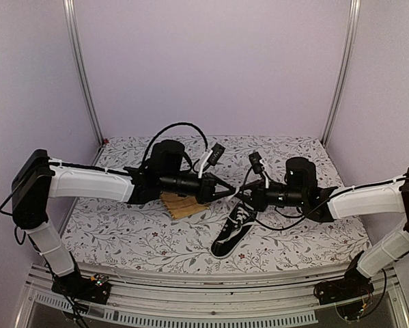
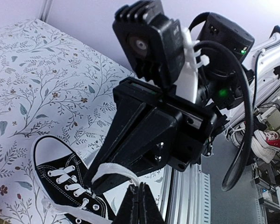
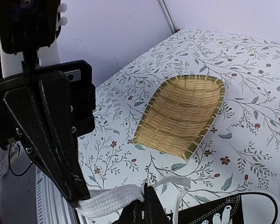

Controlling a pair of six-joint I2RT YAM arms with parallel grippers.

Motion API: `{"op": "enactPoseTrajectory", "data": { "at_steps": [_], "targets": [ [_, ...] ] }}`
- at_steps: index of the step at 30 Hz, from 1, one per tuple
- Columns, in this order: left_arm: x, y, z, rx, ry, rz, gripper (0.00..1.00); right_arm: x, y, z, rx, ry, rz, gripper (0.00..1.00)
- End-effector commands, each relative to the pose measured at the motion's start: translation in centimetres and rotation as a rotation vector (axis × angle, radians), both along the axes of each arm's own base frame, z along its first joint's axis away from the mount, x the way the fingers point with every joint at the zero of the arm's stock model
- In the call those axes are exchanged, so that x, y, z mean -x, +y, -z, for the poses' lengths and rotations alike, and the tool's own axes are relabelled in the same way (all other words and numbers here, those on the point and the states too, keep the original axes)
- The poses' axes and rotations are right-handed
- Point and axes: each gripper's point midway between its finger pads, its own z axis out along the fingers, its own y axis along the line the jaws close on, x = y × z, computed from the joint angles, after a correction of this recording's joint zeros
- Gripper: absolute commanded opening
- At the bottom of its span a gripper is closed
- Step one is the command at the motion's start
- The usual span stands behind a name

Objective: Tie the shoes

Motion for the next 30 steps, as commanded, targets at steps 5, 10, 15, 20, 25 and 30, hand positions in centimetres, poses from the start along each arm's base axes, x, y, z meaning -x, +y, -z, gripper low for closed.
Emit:
{"op": "enactPoseTrajectory", "data": {
  "at_steps": [5,10,15,20,25,30],
  "targets": [
    [-2.3,1.7,0.5,-0.035,-0.014,-0.161,0.60,-0.2,-1.7,-1.8,-0.048,-0.031,0.100,0.02],
    [-0.7,3.2,5.8,-0.143,0.092,-0.180,0.89,-0.8,-3.6,-1.8,-0.036,-0.022,0.214,0.02],
    [3.2,3.3,10.8,-0.219,0.204,-0.122,0.91,-1.0,-4.0,-2.1,-0.036,-0.024,0.238,0.02],
    [4.6,3.3,12.9,-0.259,0.252,-0.098,0.92,-1.1,-3.6,-2.7,-0.046,-0.027,0.227,0.02],
    [6.7,2.1,13.8,-0.263,0.303,-0.001,0.92,-1.3,-3.6,-3.3,-0.055,-0.039,0.232,0.02],
    [8.3,1.5,14.9,-0.298,0.324,0.050,0.92,-1.3,-3.6,-4.2,-0.063,-0.056,0.232,0.02]
  ]
}}
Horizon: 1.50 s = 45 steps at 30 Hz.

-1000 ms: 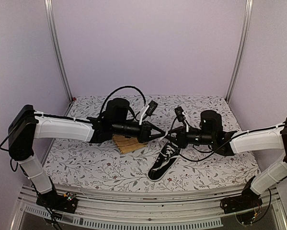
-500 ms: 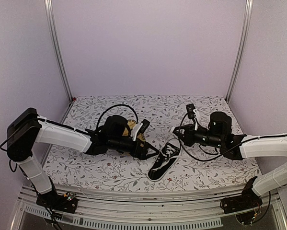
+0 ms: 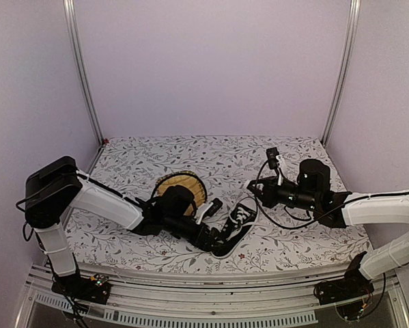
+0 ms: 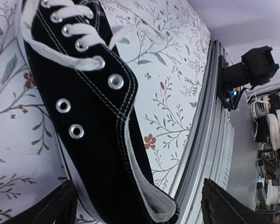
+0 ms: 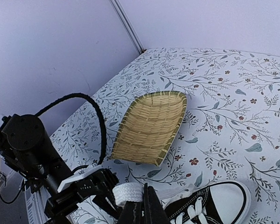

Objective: Tie the shoes

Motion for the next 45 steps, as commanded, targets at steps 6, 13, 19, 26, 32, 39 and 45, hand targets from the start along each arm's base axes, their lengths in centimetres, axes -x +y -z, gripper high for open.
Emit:
{"op": "enactPoseTrajectory", "data": {
  "at_steps": [6,13,19,26,32,39,45],
  "targets": [
    [3.4,-2.1,-0.7,0.059,0.042,0.134,0.92,-0.2,0.0,-2.8,-0.021,-0.048,0.013,0.02],
    [1.9,-0.8,-2.7,0.075,-0.049,0.068,0.92,-0.1,0.0,-3.0,-0.015,-0.048,0.006,0.02],
    [-5.1,1.1,-7.0,0.029,-0.312,-0.150,0.94,0.2,0.3,-3.8,-0.014,-0.049,-0.016,0.02],
    [-9.8,-2.4,-12.2,0.137,-0.495,-0.129,0.96,0.7,0.0,-6.1,-0.061,-0.055,-0.020,0.02],
    [-9.7,-5.5,-13.6,0.253,-0.566,-0.008,0.97,1.0,-0.3,-7.2,-0.084,-0.065,-0.017,0.02],
    [-8.9,-6.7,-12.5,0.294,-0.528,0.069,0.82,1.1,-0.4,-8.1,-0.099,-0.066,-0.016,0.02],
    [-9.6,-6.9,-11.7,0.289,-0.528,0.055,0.67,1.3,-0.3,-8.6,-0.110,-0.068,-0.026,0.02]
  ]
}}
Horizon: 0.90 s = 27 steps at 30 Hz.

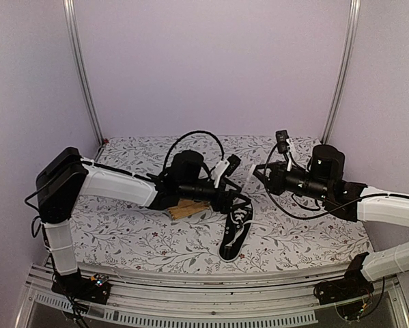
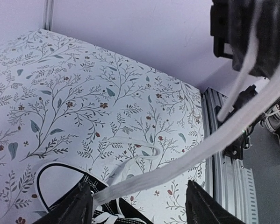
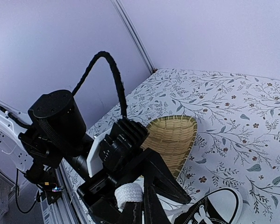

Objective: Tie the shoes

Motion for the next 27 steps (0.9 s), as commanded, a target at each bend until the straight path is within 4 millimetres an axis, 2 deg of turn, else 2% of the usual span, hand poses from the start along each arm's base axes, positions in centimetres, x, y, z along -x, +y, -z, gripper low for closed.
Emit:
{"op": "enactPoseTrajectory", "data": {
  "at_steps": [1,5,6,10,14,18,19,21,24,27],
  "targets": [
    [-0.9,-0.6,-1.4,0.055,-0.047,0.007,0.65,0.5,0.3,-2.3,-0.045,-0.022,-0.025,0.02],
    [-1.3,-0.9,-2.2,0.075,-0.060,-0.006,0.60,0.8,0.6,-2.4,-0.051,-0.015,-0.050,0.02],
    [-1.6,-1.0,-0.9,0.057,-0.050,-0.014,0.59,0.8,0.6,-2.5,-0.056,-0.014,-0.052,0.02],
    [-2.3,-1.1,-0.3,0.057,-0.061,-0.042,0.54,1.0,0.6,-2.7,-0.061,-0.012,-0.057,0.02],
    [-2.2,-1.1,-0.3,0.060,-0.051,-0.044,0.37,0.8,0.5,-2.8,-0.064,-0.009,-0.044,0.02],
    [-1.7,-0.1,-0.6,0.067,-0.042,-0.058,0.17,-0.1,0.0,-2.7,-0.053,0.005,0.014,0.02],
    [-1.4,0.3,-1.6,0.083,-0.049,-0.062,0.12,-0.5,-0.1,-2.3,-0.040,0.017,0.036,0.02],
    [-1.0,1.0,-2.1,0.093,-0.045,-0.069,0.01,-1.6,-0.3,-1.4,-0.001,0.040,0.090,0.02],
    [-0.7,1.6,-2.4,0.094,-0.025,-0.082,0.00,-3.9,-0.5,0.9,0.073,0.095,0.190,0.02],
    [-1.5,1.8,-2.2,0.057,0.017,-0.130,0.00,-6.5,-0.9,3.8,0.135,0.190,0.276,0.02]
  ]
}}
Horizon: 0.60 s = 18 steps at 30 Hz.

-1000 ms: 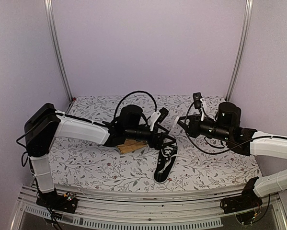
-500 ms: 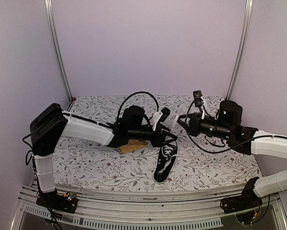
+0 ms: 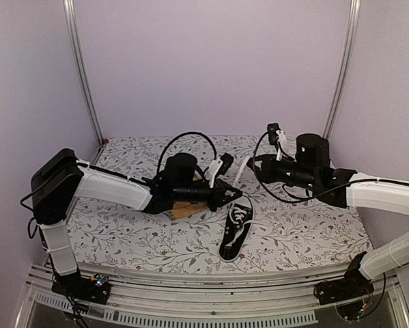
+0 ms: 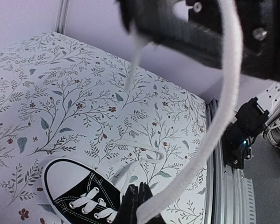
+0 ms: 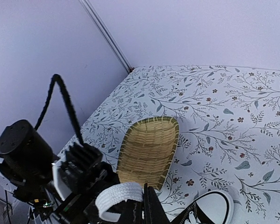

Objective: Tie the shoes

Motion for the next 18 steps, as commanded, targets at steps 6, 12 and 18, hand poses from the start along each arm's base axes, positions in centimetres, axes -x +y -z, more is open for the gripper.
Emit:
{"op": "enactPoseTrajectory", "data": {
  "at_steps": [6,12,18],
  "targets": [
    [-2.6,0.1,1.1,-0.084,0.163,-0.107,0.00,-7.5,-2.2,11.0,0.172,0.342,0.260,0.02],
    [-3.4,0.1,2.6,-0.102,0.222,-0.146,0.00,-8.2,-2.4,14.5,0.256,0.424,0.278,0.23],
    [-4.0,-0.1,4.2,-0.132,0.253,-0.152,0.00,-5.2,-5.8,15.0,0.320,0.442,0.328,0.56]
  ]
}}
